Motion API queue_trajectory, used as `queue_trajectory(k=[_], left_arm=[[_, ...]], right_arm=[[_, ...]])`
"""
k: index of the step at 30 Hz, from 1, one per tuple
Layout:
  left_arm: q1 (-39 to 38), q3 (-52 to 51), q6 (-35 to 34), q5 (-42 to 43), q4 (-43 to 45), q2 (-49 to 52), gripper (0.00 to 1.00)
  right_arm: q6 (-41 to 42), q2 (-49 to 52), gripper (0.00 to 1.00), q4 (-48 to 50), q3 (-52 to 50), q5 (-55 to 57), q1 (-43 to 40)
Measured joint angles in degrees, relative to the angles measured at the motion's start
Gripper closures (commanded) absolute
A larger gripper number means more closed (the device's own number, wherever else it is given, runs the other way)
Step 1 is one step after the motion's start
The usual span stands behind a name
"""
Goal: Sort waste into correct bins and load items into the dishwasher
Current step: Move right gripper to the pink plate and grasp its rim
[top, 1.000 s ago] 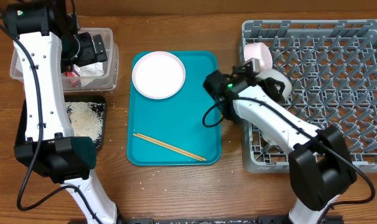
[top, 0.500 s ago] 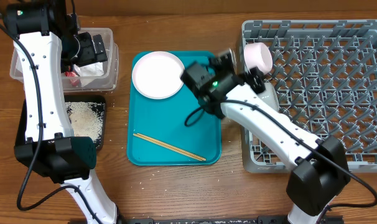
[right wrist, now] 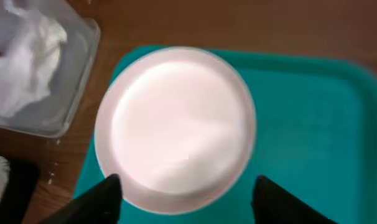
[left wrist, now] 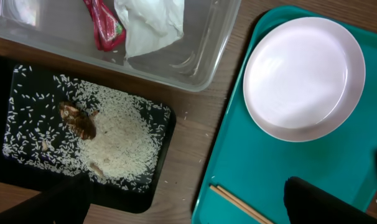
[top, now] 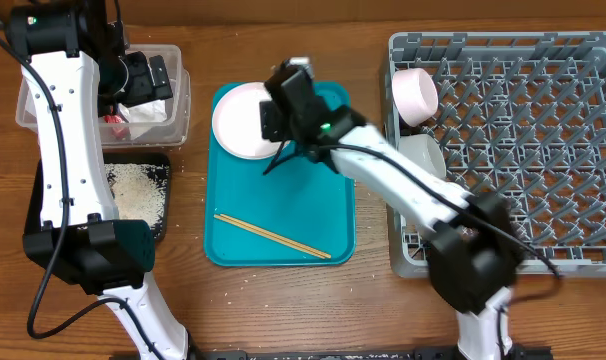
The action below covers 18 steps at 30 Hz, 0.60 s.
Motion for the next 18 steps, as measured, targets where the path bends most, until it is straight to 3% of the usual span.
queue_trajectory(k=[9,15,18], left_arm=[[0.0,0.0,0.0,0.0,0.0,0.0,0.0],[0.02,0.0,0.0,0.0,0.0,0.0,0.0],[0.0,0.0,0.0,0.02,0.0,0.0,0.0]], right_arm=[[9.22,9.53,0.48,1.53,-1.57,-0.85,-0.26],[11.8,9.79,0.69,0.04,-1.55,-0.33,-0.63],[12.96,10.16,0.73,-2.95,-1.38,-0.48,-0.72]])
